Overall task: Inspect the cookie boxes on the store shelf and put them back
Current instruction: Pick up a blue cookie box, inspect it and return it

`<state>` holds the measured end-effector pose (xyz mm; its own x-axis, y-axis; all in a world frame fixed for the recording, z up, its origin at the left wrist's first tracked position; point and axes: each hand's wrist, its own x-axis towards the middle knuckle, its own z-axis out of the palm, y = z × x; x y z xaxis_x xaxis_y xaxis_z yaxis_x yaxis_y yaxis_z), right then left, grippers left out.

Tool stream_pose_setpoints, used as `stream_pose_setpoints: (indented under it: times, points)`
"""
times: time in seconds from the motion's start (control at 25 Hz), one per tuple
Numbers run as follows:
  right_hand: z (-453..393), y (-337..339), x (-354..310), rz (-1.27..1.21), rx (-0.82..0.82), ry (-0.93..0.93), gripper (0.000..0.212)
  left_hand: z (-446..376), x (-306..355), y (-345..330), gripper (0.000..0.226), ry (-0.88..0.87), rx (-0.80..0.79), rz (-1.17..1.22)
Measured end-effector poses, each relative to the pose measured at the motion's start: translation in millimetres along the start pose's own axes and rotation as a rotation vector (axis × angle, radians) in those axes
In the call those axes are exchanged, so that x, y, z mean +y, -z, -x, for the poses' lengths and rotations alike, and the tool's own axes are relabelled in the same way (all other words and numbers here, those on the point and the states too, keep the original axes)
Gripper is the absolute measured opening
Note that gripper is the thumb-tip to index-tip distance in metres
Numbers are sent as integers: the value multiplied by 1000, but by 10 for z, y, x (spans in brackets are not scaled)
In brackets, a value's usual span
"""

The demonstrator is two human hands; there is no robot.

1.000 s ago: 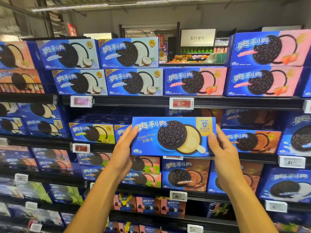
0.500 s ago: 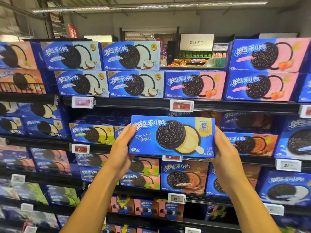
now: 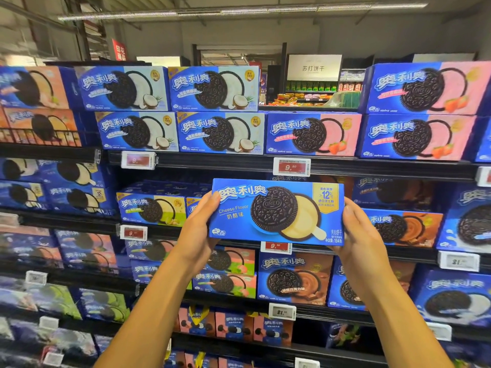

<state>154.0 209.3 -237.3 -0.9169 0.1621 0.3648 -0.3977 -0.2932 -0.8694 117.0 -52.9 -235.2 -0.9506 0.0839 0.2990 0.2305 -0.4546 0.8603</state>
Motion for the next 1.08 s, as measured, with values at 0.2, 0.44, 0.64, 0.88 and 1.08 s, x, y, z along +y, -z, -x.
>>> stream_pose_setpoints:
  times: [0.2, 0.44, 0.64, 0.88, 1.08]
  points:
    - [75, -70, -130, -143, -121, -38, 38, -25, -32, -7, 59, 41, 27, 58]
    - [123, -258, -272, -52, -106, 80, 43, -192, -115, -77, 40, 127, 94, -107]
    - [223, -485, -388, 66, -96, 199, 46, -369, -213, -188, 44, 201, 82, -195]
    - [312, -676, -424, 199, -137, 349, 31, -448, -296, -354, 45, 300, 80, -11]
    - [307, -657, -428, 189, -144, 352, 34, -474, -339, -347, 42, 284, 85, 13]
